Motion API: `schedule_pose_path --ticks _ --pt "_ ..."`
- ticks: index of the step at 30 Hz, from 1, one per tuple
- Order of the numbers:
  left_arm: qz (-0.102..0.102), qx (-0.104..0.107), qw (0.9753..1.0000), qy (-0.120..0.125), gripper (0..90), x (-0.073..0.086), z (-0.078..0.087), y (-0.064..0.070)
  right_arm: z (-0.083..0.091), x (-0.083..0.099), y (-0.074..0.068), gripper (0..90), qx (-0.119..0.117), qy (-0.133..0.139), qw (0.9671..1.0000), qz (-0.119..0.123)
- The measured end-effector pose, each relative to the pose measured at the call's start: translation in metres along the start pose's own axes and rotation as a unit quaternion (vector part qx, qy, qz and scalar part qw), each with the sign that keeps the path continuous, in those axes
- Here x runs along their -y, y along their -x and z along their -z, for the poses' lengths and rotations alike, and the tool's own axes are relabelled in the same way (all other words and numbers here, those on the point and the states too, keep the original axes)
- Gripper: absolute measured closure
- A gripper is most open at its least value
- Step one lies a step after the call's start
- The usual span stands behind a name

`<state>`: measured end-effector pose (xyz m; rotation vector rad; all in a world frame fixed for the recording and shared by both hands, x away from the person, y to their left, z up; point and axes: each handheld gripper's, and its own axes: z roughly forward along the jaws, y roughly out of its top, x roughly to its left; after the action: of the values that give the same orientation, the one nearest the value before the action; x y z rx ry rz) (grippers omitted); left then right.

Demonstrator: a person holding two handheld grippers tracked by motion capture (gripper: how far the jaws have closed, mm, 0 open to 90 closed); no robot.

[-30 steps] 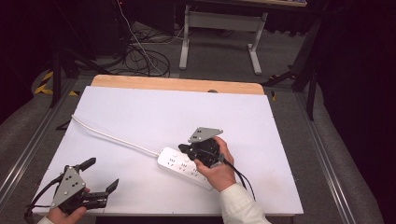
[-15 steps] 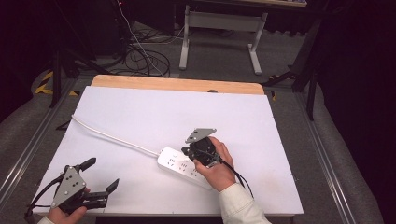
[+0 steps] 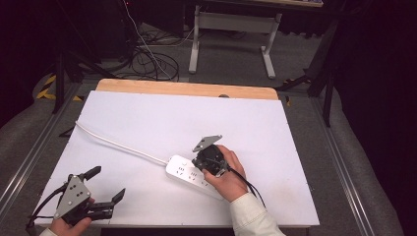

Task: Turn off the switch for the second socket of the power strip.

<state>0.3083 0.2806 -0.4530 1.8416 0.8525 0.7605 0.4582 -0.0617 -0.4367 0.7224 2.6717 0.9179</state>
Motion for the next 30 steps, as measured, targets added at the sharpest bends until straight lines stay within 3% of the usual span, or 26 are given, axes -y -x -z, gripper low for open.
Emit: schedule_pose_path --ticks 11,21,30 --pt "-0.001 0.000 1.0000 0.000 5.6 0.0000 -0.0001 0.0000 -0.0040 0.0007 -0.0007 90.0 0.001 -0.023 0.9997 -0.001" --pt "-0.002 0.000 1.0000 0.000 5.6 -0.0001 -0.0001 0.0002 -0.0062 0.0022 -0.0008 90.0 -0.002 -0.024 0.9997 -0.002" --pt "-0.003 -0.001 1.0000 -0.001 5.6 -0.0001 0.0001 0.0005 -0.0085 0.0032 -0.0037 90.0 0.010 -0.023 0.9996 0.009"
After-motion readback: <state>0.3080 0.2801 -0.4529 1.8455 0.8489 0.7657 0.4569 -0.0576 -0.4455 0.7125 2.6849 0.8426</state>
